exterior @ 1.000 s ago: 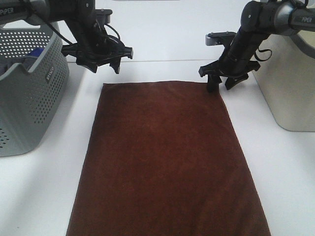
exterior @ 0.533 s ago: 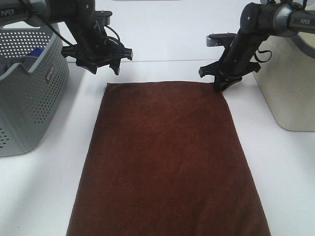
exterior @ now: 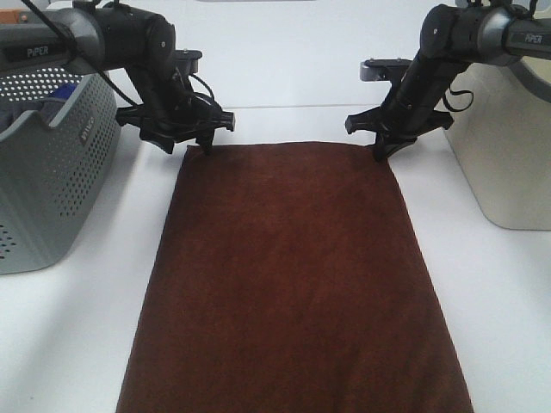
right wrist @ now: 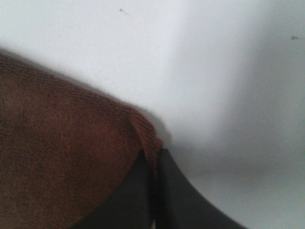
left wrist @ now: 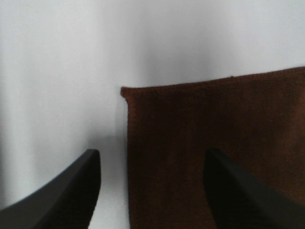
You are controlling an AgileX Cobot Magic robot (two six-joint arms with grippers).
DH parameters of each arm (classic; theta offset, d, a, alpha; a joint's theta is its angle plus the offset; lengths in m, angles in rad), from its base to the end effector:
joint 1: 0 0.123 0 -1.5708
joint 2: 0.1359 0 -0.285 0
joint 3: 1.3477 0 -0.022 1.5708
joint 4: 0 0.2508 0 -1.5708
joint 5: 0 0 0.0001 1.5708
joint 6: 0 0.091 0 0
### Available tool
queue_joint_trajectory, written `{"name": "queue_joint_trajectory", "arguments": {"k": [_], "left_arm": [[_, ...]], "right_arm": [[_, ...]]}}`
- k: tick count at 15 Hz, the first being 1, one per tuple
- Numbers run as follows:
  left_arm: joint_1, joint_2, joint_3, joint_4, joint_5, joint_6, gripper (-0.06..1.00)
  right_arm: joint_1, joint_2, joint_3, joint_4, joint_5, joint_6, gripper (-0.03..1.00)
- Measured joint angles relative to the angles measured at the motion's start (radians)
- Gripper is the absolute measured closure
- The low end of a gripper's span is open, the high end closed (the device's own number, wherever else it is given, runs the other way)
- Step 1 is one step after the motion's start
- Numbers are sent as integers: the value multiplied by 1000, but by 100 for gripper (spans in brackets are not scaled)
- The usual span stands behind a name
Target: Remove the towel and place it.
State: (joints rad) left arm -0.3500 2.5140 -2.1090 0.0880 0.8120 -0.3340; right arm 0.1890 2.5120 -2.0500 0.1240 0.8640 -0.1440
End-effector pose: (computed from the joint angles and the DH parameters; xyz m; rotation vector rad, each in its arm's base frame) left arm 0.5047 -0.1781 0.1180 0.0840 2.6977 -0.1044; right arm 0.5113 0.1065 0.1011 -0.3755 2.7829 0.1620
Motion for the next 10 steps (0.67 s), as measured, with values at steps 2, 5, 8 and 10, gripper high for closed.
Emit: {"name": "queue_joint_trajectory", "arguments": {"k": [2,5,8,10], "left_arm": [[0,11,-3,-1,-20,0,35],[0,43,-5,-1,-31,-1,35],[0,53,-10,3,-34,-4,40],[0,54,-10,8,-50,-6,58]], "right_arm": [[0,0,0,0,0,0,97],[0,0,0,1,1,0,97],[0,0,-1,2,2,0,97],[0,0,-1,2,2,0,97]]}}
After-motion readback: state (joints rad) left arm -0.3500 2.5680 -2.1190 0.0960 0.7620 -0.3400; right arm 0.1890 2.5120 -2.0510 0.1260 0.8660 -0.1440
